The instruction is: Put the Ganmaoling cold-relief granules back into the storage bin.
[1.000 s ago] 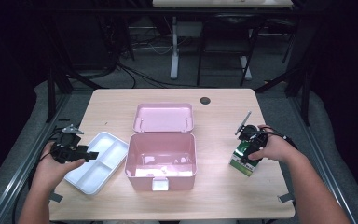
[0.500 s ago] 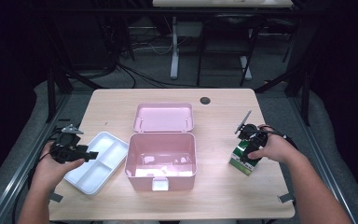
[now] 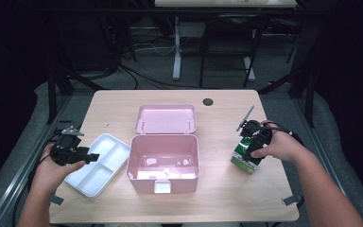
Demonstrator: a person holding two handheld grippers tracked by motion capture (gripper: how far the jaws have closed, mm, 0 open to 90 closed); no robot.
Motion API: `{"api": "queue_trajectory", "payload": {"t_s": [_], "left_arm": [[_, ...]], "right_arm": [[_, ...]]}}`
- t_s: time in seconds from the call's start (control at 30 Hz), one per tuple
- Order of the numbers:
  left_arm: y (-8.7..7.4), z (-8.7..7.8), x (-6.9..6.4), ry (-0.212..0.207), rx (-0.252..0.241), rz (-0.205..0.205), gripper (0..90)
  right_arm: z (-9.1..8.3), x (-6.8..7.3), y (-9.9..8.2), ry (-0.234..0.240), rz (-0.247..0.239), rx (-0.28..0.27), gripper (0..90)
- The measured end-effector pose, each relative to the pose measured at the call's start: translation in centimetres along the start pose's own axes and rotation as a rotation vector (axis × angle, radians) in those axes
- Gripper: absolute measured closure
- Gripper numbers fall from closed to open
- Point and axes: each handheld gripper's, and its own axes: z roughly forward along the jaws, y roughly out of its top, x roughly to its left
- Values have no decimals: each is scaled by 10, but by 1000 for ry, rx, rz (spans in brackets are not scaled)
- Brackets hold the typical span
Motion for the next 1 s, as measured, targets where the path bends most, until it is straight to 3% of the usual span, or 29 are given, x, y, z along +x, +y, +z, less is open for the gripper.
{"api": "queue_trajectory", "payload": {"t_s": [0.03,0.1,0.23,0.37,0.6,0.63,0.73,1.0], "left_arm": [[0,0,0,0,0,0,459],[0,0,0,-1,2,1,459],[0,0,0,-1,-2,-1,459],[0,0,0,-1,-2,-6,459],[0,-1,0,-1,-2,-5,459],[0,0,0,-1,-2,-5,459],[0,0,0,-1,-2,-6,459],[0,-1,0,-1,-5,-2,459]], "right_arm": [[-2,2,0,1,-1,-22,161],[-13,5,3,-21,-22,-16,162],[-26,10,8,-11,-44,-17,162],[-34,14,12,5,-55,-23,162],[-48,20,19,-9,-108,-13,163],[-53,22,22,-13,-139,-5,164],[-57,25,24,-15,-162,-11,165],[-70,36,34,-42,-290,-28,166]]}}
